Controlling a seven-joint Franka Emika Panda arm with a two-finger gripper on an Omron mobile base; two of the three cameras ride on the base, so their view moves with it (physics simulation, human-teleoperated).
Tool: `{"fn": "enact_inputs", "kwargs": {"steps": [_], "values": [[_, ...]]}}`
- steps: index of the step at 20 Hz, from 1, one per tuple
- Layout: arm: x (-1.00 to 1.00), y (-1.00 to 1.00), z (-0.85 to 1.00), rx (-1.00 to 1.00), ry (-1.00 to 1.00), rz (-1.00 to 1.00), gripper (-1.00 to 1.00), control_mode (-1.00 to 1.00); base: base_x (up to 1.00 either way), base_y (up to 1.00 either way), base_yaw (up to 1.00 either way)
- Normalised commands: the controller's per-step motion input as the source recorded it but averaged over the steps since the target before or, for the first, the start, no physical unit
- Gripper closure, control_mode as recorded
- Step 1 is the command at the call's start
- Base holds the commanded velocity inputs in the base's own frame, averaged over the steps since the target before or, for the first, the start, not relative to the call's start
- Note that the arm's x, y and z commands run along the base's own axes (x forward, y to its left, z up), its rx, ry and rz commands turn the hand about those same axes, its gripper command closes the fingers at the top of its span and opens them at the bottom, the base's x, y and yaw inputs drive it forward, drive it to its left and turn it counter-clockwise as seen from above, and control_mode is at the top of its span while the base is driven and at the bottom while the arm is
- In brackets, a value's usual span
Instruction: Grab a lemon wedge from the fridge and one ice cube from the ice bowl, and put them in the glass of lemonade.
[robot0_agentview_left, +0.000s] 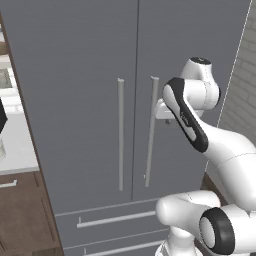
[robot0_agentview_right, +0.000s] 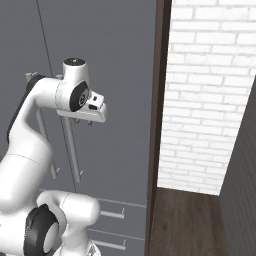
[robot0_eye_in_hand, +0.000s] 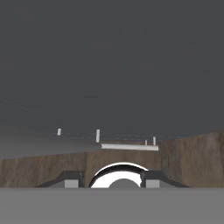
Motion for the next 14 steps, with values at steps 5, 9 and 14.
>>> {"fn": "enact_inputs", "kwargs": {"steps": [5, 9, 14], "values": [[0.00, 0.00, 0.00, 0.00, 0.00, 0.00, -1.00, -1.00, 0.00, 0.00, 0.00], [-0.01, 0.00, 0.00, 0.00, 0.00, 0.00, -1.00, -1.00, 0.00, 0.00, 0.00], [-0.78, 0.04, -0.21, 0.00, 0.00, 0.00, -1.00, -1.00, 0.00, 0.00, 0.00]]}}
